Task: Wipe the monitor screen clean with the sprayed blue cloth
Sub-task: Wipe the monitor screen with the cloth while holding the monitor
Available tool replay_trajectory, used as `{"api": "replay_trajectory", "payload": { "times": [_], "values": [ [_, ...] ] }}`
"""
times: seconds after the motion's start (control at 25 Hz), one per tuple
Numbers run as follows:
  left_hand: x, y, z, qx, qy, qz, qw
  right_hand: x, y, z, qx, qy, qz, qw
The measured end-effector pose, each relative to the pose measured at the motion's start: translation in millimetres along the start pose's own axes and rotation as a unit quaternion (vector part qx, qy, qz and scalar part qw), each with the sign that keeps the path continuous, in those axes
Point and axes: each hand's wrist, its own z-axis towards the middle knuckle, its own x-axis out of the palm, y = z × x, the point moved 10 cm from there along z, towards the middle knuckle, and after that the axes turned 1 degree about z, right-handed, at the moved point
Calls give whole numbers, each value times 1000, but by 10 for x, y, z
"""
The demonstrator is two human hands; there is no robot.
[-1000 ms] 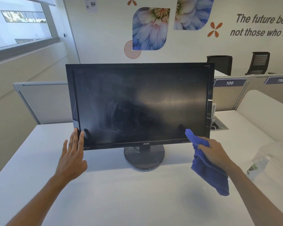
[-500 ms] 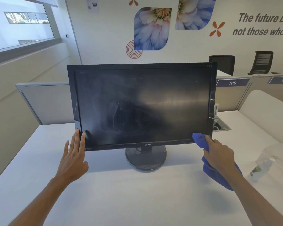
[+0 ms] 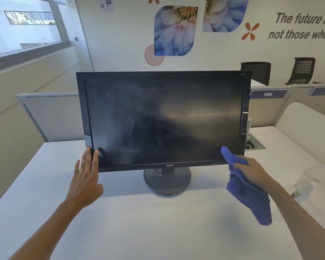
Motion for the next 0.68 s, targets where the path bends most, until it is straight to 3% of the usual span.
{"api": "replay_trajectory", "payload": {
  "times": [0.04,0.12,0.2,0.24,0.36,0.52,0.6,0.68],
  "values": [
    [1,14,-2,-1,2,-1,1000,66,43,-49,-9,19,34,999],
    [-6,47,-4,-3,3,-1,1000,231,53,-132,-38,30,-65,997],
    [-10,74,3,-3,6,-1,1000,292,16,-219,-73,-28,-223,972],
    [-4,77,5,-3,9,1,1000,232,18,-251,-82,-77,-250,962],
    [2,85,-6,-5,10,3,1000,-49,17,-239,-43,-186,-285,939],
    [13,59,-13,-3,10,2,1000,-28,9,-113,16,-156,-458,875],
    [10,62,-12,-4,9,4,1000,0,-32,-75,21,-152,-447,881],
    [13,72,-14,-3,10,9,1000,18,-73,-45,16,-151,-370,916]
  ]
}}
